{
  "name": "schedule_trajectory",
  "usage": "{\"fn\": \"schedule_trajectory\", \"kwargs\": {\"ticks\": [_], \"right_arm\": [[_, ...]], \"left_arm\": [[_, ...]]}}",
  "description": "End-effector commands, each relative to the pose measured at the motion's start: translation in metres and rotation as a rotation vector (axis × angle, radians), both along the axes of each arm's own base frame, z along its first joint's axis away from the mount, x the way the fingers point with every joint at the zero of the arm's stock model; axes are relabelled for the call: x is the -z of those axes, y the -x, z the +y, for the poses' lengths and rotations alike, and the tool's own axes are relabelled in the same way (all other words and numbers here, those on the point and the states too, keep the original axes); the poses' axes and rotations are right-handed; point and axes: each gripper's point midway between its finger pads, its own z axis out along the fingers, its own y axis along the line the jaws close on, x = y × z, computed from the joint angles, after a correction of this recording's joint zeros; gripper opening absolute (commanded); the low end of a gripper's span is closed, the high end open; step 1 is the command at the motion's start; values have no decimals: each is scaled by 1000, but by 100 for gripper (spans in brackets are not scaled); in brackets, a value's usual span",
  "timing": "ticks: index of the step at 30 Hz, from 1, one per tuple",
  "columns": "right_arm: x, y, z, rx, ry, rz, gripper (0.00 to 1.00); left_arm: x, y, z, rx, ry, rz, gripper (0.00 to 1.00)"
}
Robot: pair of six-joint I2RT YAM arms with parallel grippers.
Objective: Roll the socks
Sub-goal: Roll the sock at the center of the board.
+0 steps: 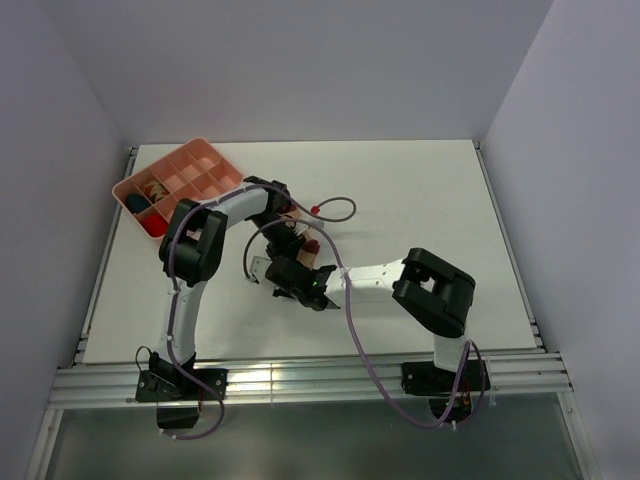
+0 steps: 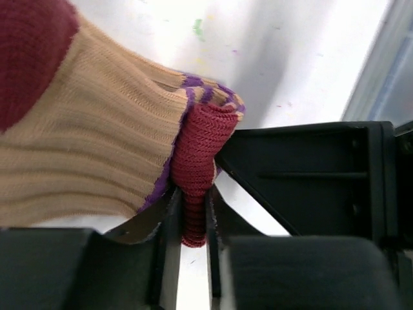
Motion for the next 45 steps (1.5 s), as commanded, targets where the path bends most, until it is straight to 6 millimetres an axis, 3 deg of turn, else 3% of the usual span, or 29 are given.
{"fn": "schedule_trajectory", "kwargs": {"ticks": [1,7,12,17,18,19,20,21,23,24,25,27,28,31,35,41,45], "right_arm": [[28,18,-9,-31,49,180,0],[34,21,-11,-34,77,213,0],[36,23,-11,-39,86,226,0],[39,29,-10,-59,101,270,0],[40,31,-9,-69,97,288,0],[40,34,-10,-72,105,309,0],[40,32,-9,-70,99,321,0],[40,35,-8,-80,94,347,0],[39,36,-7,-84,92,379,0],[38,37,-6,-88,81,403,0],[38,40,-8,-94,85,431,0],[35,39,-3,-108,70,459,0],[35,43,-4,-114,68,500,0],[32,47,1,-142,40,605,0],[25,44,9,-169,-10,759,0],[17,37,4,-157,-89,1014,0],[23,30,-5,-102,-93,1161,0]], "left_arm": [[-5,-42,1,-41,-22,-255,23],[-38,-68,2,-149,40,-439,30],[-60,-99,15,-306,32,-568,36],[-121,-141,26,-524,109,-806,40],[-131,-150,36,-587,91,-865,40],[-157,-160,46,-667,127,-971,40],[-170,-163,53,-740,139,-1009,40],[-183,-169,70,-829,105,-1088,41],[-229,-163,91,-972,184,-1240,46],[-227,-159,109,-1045,147,-1285,48],[-258,-149,121,-1104,199,-1353,50],[-272,-138,135,-1169,228,-1406,57],[-290,-128,143,-1192,254,-1445,60],[-302,-108,146,-1161,289,-1475,66],[-298,-84,139,-1046,326,-1481,67],[-267,-38,105,-684,439,-1478,65],[-233,-16,90,-558,461,-1421,63]]}}
